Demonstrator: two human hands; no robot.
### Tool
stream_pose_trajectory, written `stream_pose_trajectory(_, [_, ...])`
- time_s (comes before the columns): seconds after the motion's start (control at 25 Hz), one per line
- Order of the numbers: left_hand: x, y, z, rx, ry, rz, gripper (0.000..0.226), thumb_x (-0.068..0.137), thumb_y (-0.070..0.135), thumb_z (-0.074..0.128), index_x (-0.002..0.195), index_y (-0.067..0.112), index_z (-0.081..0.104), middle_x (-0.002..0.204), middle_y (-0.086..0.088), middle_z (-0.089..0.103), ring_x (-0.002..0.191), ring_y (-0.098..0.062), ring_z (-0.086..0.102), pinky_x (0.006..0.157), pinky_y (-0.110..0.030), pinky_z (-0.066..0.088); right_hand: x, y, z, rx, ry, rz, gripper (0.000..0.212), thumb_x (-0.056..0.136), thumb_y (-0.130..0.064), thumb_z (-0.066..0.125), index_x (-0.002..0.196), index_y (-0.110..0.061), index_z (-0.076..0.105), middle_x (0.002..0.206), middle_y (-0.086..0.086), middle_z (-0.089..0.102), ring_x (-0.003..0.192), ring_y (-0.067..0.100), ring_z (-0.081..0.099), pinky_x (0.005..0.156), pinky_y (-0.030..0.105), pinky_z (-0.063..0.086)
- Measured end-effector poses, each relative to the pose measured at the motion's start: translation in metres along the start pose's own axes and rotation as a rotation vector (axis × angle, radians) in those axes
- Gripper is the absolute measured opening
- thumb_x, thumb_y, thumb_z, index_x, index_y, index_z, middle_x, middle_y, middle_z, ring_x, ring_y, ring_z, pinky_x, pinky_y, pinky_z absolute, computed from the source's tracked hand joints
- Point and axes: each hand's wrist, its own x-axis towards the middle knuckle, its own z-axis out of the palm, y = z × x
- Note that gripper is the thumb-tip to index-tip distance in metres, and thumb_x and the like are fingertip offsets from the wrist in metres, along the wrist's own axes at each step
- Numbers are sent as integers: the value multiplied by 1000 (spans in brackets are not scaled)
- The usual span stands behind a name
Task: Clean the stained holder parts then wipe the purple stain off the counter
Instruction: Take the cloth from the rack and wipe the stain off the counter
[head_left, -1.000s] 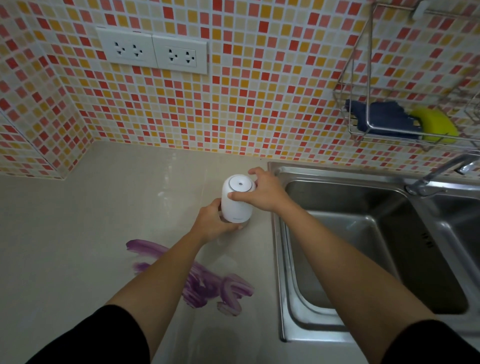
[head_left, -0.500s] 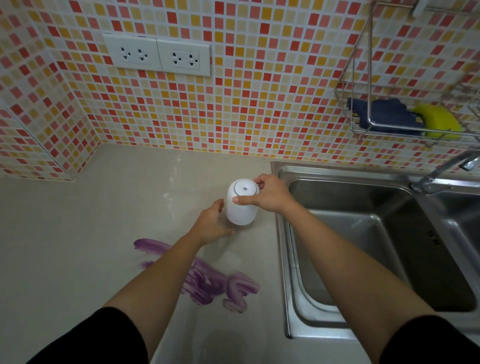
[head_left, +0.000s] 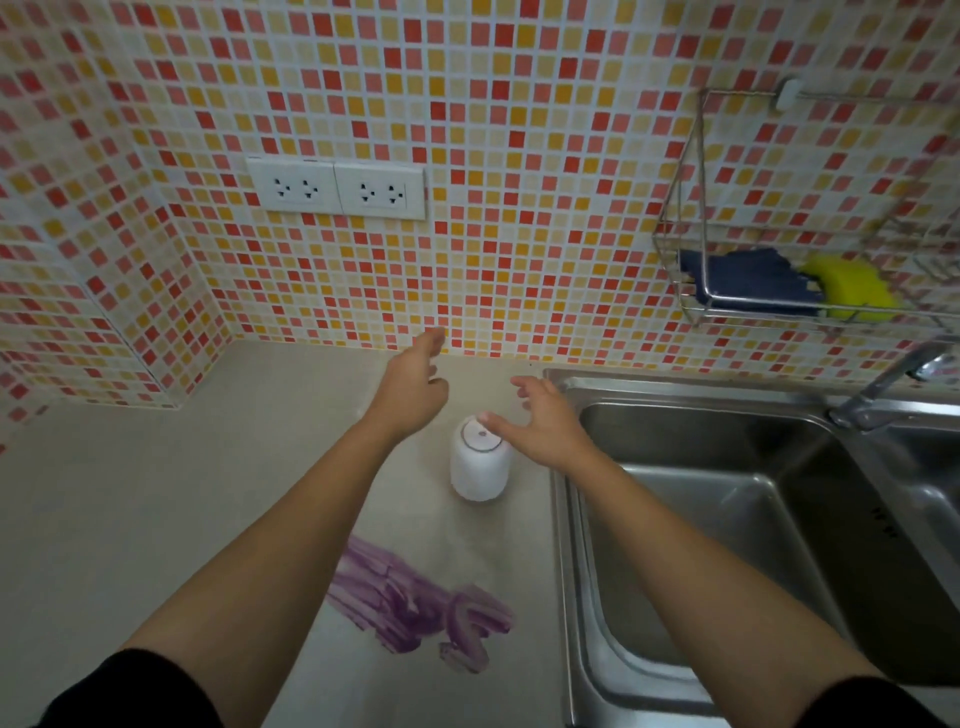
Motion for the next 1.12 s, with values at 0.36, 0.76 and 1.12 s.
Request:
stream_pose_trajectory(0.36, [22, 195, 47, -111, 58, 372, 53, 94, 8, 46, 142, 21, 31, 145, 4, 41, 129, -15, 44, 96, -20, 36, -6, 12, -220, -285, 570, -311, 35, 96, -25, 45, 126, -9, 49, 126, 10, 52, 117, 23, 47, 96, 29, 36])
stream_pose_trajectory(0.76, [95, 274, 161, 560, -279, 430, 41, 91, 10, 52, 132, 12, 47, 132, -13, 52, 117, -29, 51, 96, -36, 44, 29, 88, -330, -535, -13, -86, 31, 83, -6, 64, 113, -14, 64, 111, 3, 62, 102, 18, 58, 83, 23, 42])
stream_pose_trajectory(1.12, [129, 273, 189, 904, -333, 302, 30, 88, 21, 58, 115, 8, 63, 118, -11, 61, 112, -28, 56, 95, -36, 46, 62, 115, -339, -622, -186, -151, 28, 79, -9, 71, 106, -15, 67, 108, 5, 67, 90, 17, 61, 74, 21, 44])
